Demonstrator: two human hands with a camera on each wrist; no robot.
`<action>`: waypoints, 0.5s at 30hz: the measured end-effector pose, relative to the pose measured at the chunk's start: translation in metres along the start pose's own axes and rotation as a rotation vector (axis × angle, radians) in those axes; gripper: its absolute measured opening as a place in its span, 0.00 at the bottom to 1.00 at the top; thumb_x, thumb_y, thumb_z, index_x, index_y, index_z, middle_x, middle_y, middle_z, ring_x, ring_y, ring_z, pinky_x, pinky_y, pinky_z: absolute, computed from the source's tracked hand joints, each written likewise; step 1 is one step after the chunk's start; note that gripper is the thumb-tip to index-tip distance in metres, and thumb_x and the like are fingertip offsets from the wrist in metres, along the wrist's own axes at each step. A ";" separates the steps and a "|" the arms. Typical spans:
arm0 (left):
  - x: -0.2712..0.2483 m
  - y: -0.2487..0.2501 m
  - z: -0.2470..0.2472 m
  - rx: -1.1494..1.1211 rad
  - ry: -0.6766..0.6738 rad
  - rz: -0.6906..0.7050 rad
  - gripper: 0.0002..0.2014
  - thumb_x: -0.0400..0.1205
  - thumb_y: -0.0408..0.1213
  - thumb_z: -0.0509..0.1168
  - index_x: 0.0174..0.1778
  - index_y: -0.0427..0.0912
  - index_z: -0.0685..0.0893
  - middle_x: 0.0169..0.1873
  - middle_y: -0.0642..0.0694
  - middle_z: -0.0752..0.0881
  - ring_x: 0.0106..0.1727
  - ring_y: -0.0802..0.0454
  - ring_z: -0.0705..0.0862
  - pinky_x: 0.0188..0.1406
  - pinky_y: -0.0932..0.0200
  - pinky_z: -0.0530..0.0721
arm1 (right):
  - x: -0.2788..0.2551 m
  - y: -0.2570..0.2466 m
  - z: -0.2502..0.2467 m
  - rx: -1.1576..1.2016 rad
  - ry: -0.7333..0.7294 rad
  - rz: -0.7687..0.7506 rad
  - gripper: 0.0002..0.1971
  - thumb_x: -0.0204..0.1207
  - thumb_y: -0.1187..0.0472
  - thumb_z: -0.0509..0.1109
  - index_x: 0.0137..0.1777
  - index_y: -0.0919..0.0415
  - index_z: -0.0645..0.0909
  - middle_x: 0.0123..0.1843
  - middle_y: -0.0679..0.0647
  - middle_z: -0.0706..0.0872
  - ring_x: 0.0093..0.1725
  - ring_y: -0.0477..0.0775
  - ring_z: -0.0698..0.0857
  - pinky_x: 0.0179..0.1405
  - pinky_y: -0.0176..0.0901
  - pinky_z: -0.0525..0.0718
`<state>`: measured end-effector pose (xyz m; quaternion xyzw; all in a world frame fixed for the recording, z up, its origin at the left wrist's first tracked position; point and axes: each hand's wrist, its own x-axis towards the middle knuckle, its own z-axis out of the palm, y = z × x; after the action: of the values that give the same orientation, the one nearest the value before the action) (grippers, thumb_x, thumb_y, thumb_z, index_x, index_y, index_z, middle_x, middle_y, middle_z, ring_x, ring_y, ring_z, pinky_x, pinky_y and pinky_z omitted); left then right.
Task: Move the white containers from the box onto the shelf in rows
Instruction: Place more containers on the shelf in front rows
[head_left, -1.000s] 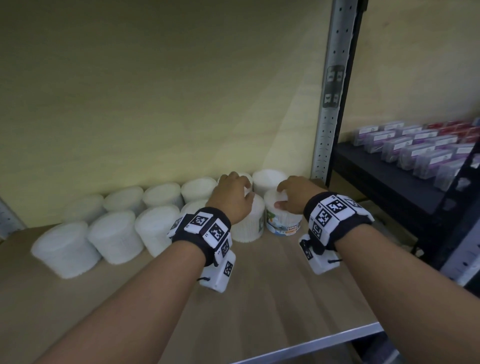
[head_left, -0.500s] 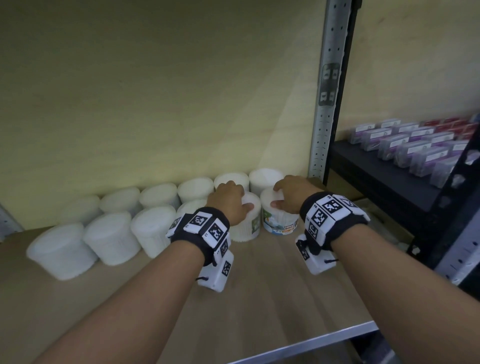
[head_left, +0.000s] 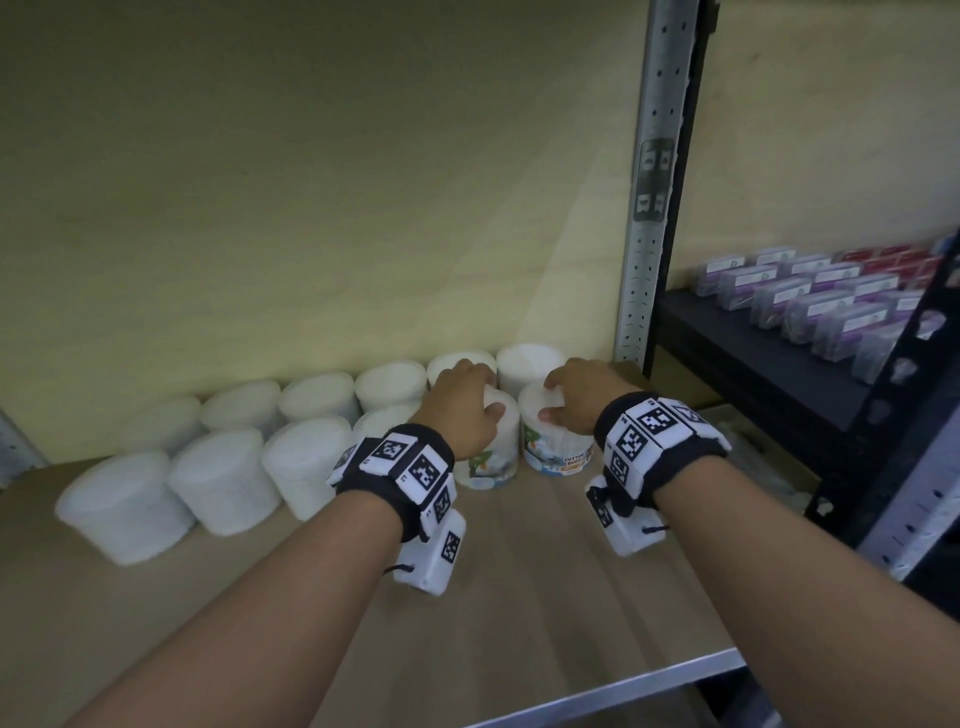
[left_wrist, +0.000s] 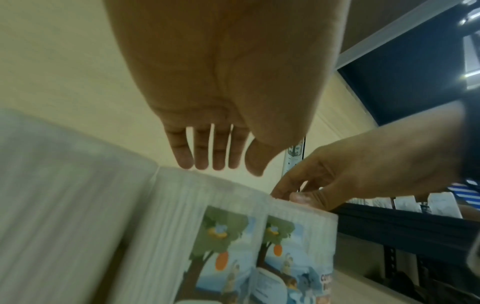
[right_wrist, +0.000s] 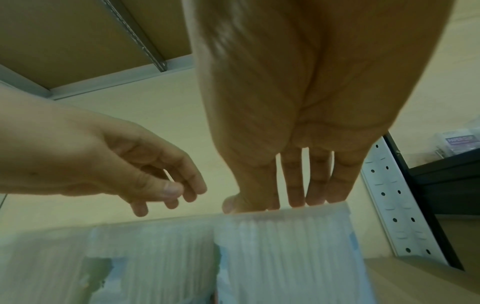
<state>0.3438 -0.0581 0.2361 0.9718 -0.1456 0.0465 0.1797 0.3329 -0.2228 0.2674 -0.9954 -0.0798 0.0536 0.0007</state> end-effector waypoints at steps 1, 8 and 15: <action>0.000 0.001 0.001 0.010 0.048 -0.029 0.20 0.84 0.42 0.61 0.70 0.37 0.74 0.66 0.39 0.75 0.68 0.40 0.73 0.69 0.45 0.73 | 0.000 0.000 0.000 -0.004 0.001 0.001 0.27 0.83 0.46 0.61 0.76 0.61 0.71 0.75 0.60 0.75 0.73 0.59 0.74 0.71 0.47 0.71; 0.002 0.001 0.011 0.189 0.006 -0.122 0.26 0.82 0.54 0.61 0.66 0.37 0.76 0.65 0.38 0.75 0.68 0.40 0.72 0.64 0.48 0.75 | -0.001 -0.001 0.000 -0.018 0.004 -0.002 0.26 0.83 0.46 0.60 0.76 0.61 0.72 0.74 0.59 0.75 0.73 0.59 0.75 0.70 0.47 0.71; 0.004 -0.002 0.004 0.160 -0.079 -0.094 0.25 0.82 0.51 0.62 0.72 0.41 0.74 0.69 0.41 0.74 0.71 0.43 0.72 0.68 0.45 0.75 | -0.001 -0.001 0.001 -0.004 0.004 0.005 0.26 0.83 0.46 0.60 0.76 0.61 0.71 0.75 0.59 0.74 0.73 0.58 0.74 0.71 0.46 0.70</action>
<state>0.3487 -0.0586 0.2319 0.9899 -0.1028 0.0112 0.0974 0.3314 -0.2225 0.2666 -0.9957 -0.0773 0.0512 -0.0013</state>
